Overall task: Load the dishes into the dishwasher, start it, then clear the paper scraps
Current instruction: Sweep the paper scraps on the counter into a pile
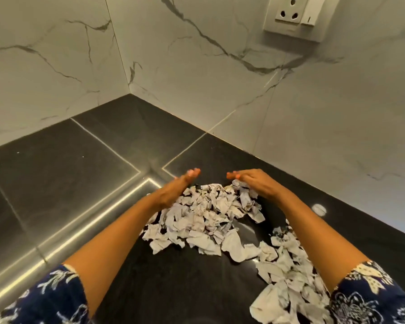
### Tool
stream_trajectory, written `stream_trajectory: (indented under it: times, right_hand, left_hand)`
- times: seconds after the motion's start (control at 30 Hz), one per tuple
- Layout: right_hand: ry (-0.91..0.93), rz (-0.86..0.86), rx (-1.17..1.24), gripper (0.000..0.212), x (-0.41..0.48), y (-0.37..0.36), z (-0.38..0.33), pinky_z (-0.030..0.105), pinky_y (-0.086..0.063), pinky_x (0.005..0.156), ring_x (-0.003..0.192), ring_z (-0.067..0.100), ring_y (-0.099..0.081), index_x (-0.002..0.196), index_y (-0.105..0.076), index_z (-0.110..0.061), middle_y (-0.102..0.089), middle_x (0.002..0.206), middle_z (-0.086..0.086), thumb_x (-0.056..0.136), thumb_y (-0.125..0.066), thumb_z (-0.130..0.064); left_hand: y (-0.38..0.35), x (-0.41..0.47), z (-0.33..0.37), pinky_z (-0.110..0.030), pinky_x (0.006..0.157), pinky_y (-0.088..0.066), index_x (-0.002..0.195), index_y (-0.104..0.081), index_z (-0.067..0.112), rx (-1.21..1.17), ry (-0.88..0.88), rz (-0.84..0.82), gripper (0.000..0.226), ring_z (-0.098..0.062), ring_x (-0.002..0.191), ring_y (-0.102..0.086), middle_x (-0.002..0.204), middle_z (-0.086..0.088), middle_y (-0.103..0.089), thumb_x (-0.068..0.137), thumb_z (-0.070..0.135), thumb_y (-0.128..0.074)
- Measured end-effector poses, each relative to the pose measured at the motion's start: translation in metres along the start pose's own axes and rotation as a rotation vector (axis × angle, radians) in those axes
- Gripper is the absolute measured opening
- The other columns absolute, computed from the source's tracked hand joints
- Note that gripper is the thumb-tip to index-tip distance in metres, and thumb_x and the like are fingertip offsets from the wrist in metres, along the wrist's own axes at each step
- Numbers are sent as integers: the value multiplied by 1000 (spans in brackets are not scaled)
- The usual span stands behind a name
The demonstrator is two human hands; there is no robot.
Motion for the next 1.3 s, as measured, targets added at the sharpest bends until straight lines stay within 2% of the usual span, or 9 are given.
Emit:
stream_trajectory:
  times: [0.1,0.2,0.33,0.5,0.63,0.77,1.0,1.17,1.3]
  right_hand:
    - [15,135,-34,35,-9,5,7,23,-29,103,130,12,-43,131,-53,-21,-49,140,-3,101,-37,-28]
    - [-25,47,-124,41,-19,-13,19,37,-10,115,141,14,-24,141,-40,-23,-33,151,-5,102,-32,-32]
    - [31,13,-84,38,-41,-29,21,43,-3,119,141,12,-23,135,-48,-26,-36,148,-4,102,-30,-33]
    - [14,147,189,34,-57,-9,24,30,-38,100,123,14,-49,119,-63,-25,-54,134,-1,100,-36,-33]
    - [-7,181,112,35,-42,3,31,30,-32,107,128,16,-45,129,-54,-24,-50,138,-2,101,-34,-31]
    - [-25,3,-109,42,-20,-12,31,44,-7,117,143,16,-18,142,-37,-23,-29,153,-4,102,-28,-32]
    - [69,-121,-242,42,-48,-29,40,45,8,115,144,8,-6,144,-32,-27,-21,154,-11,102,-30,-29]
    - [-28,114,11,31,-68,3,44,35,-38,105,123,21,-52,123,-60,-25,-58,131,1,99,-41,-32]
    - [-83,173,-116,41,-25,21,32,30,-29,107,134,19,-38,139,-43,-22,-40,147,-1,98,-43,-24]
  left_hand:
    - [38,-42,-6,-40,114,-18,150,-20,25,12,1,404,59,-22,144,-17,157,-2,-17,98,55,-13]
    - [46,-89,-59,-47,115,-20,148,-28,32,94,223,577,67,-24,142,-24,154,-3,-27,93,65,-12]
    - [14,-92,-88,-38,116,-2,148,-27,27,230,214,512,105,-12,143,-11,155,1,-22,70,87,7]
    - [-33,-79,-42,-43,119,-1,146,-31,30,61,108,452,57,-7,137,-6,149,10,-21,98,53,-11]
    - [-34,-67,-44,-51,118,-13,150,-24,28,-11,125,536,86,-19,145,-15,156,2,-20,83,80,-9]
    - [-26,-29,-37,-47,119,-7,150,-22,18,174,177,606,83,-21,146,-14,157,-6,-19,87,69,-9]
    - [-74,13,0,-38,117,-1,149,-23,26,346,-5,279,96,-12,145,-7,156,8,-17,76,80,8]
    - [-87,5,8,-40,118,-11,149,-29,26,-11,-16,235,85,-17,143,-20,155,-1,-25,83,77,-12]
    - [-50,39,10,-40,119,-12,150,-27,16,86,80,332,59,-21,145,-19,157,-5,-24,101,49,-21]
Point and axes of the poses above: each hand's wrist, its own x-axis towards the middle knuckle, its own y-axis out of the back of the hand, z = x × y, the point moved 6 cm from there along x, towards the middle knuckle
